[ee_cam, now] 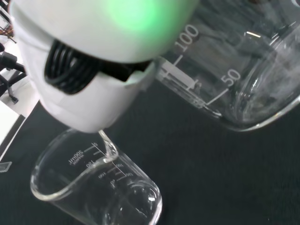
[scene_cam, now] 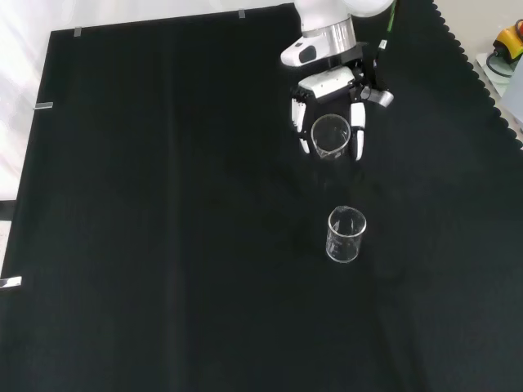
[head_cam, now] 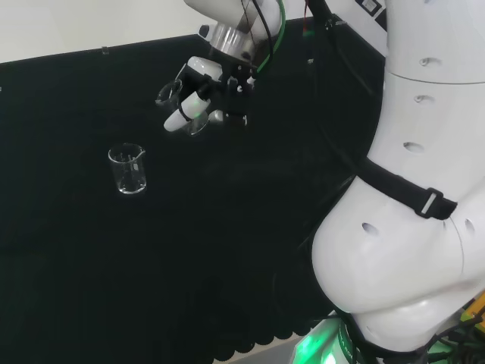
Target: Place the beaker back on the table.
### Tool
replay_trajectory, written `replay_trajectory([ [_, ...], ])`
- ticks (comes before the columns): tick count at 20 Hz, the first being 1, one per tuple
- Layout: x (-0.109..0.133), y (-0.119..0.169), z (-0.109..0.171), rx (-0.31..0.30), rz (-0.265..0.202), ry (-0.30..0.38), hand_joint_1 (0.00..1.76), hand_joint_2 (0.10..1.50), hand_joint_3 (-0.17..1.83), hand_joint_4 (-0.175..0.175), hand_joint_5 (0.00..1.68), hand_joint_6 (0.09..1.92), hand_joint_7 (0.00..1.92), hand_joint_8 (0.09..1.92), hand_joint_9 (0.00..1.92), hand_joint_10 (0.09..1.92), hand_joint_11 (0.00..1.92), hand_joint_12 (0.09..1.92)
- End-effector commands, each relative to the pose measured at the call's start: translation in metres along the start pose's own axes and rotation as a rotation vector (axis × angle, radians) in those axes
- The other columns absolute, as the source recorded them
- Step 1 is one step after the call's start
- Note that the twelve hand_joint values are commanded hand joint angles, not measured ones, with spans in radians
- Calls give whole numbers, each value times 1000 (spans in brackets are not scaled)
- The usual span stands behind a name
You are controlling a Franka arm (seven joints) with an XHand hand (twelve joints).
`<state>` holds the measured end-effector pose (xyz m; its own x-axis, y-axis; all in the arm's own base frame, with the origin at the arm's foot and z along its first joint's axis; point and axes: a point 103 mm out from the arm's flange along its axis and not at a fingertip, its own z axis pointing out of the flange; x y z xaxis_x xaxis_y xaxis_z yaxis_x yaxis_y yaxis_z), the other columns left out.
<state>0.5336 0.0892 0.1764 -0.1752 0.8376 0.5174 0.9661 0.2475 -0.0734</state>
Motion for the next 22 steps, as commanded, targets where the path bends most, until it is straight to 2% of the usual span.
replay_trajectory([
  [1,-14,13,16,18,-67,69,1328,522,849,-175,1327,623,1392,589,1643,509,1280,667],
  [6,-17,17,25,12,-112,132,1327,527,841,-175,1325,622,1391,588,1638,505,1276,665],
  [10,-18,17,30,21,-139,155,1327,530,836,-175,1325,620,1390,586,1636,502,1275,663],
  [15,-21,16,37,36,-159,179,1327,532,832,-175,1325,618,1390,584,1635,498,1276,663],
  [19,-28,14,46,54,-170,227,1327,534,829,-175,1325,616,1391,581,1635,495,1277,662],
  [22,-32,12,51,44,-170,235,1327,534,827,-175,1326,614,1391,579,1634,492,1278,662],
])
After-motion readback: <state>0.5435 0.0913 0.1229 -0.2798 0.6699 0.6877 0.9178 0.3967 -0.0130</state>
